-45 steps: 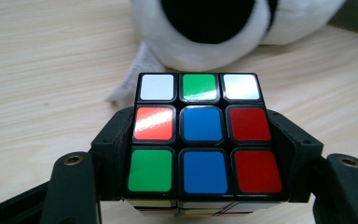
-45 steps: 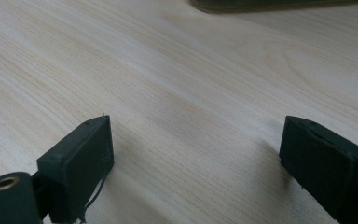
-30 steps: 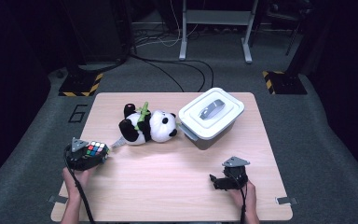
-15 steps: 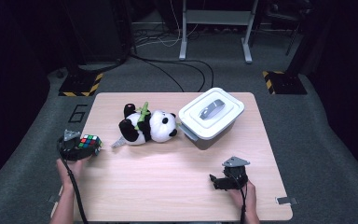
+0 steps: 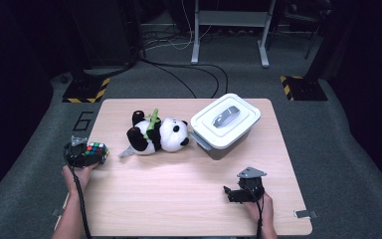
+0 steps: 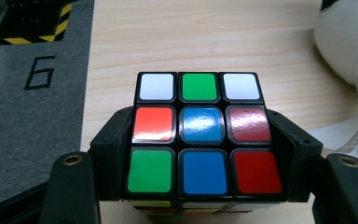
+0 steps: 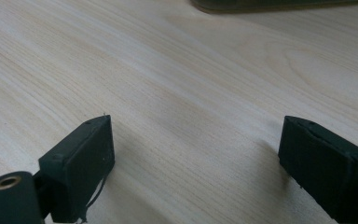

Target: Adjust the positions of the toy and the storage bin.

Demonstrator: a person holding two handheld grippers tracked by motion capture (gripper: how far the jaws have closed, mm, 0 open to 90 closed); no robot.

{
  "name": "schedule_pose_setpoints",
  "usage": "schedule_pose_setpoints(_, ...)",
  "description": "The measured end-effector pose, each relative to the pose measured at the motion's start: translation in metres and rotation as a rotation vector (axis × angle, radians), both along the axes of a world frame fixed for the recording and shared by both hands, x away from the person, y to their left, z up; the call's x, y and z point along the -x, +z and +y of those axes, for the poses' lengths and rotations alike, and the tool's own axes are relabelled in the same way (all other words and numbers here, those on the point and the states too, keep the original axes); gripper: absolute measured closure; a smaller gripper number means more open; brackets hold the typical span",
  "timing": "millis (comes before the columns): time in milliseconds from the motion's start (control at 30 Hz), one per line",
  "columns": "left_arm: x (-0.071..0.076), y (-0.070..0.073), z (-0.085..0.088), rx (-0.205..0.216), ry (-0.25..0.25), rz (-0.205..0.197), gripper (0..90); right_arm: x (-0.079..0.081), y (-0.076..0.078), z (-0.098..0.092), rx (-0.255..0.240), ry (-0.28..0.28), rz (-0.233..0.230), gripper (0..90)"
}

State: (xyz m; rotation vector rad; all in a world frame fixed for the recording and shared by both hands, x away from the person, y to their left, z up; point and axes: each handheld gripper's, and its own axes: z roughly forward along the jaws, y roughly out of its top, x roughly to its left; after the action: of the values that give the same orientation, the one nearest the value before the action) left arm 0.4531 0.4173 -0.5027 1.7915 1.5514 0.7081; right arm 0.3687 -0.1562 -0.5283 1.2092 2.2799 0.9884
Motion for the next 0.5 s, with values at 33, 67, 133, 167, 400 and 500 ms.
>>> schedule_pose_setpoints(33,0.000,0.000,0.000,-0.002,0.004,0.005,33.9,0.000,0.000,0.000,0.000,0.000,0.000,9.6)
schedule_pose_setpoints(67,0.000,0.001,-0.001,-0.001,0.010,0.010,33.8,0.000,0.000,0.000,0.000,0.000,0.000,9.5)
schedule_pose_setpoints(133,0.001,0.003,0.001,0.013,0.017,-0.017,29.3,0.000,0.000,0.000,0.000,0.000,0.000,9.5)
schedule_pose_setpoints(167,0.002,0.005,0.001,0.024,0.018,-0.017,24.4,0.000,0.000,0.000,-0.001,-0.002,0.003,9.5)
schedule_pose_setpoints(400,0.012,0.028,-0.006,0.020,-0.011,-0.040,13.9,0.000,0.000,0.000,0.001,-0.001,0.001,9.6)
schedule_pose_setpoints(500,0.014,0.040,-0.012,0.032,-0.034,-0.056,9.3,0.000,0.000,0.000,0.001,0.000,0.001,9.6)
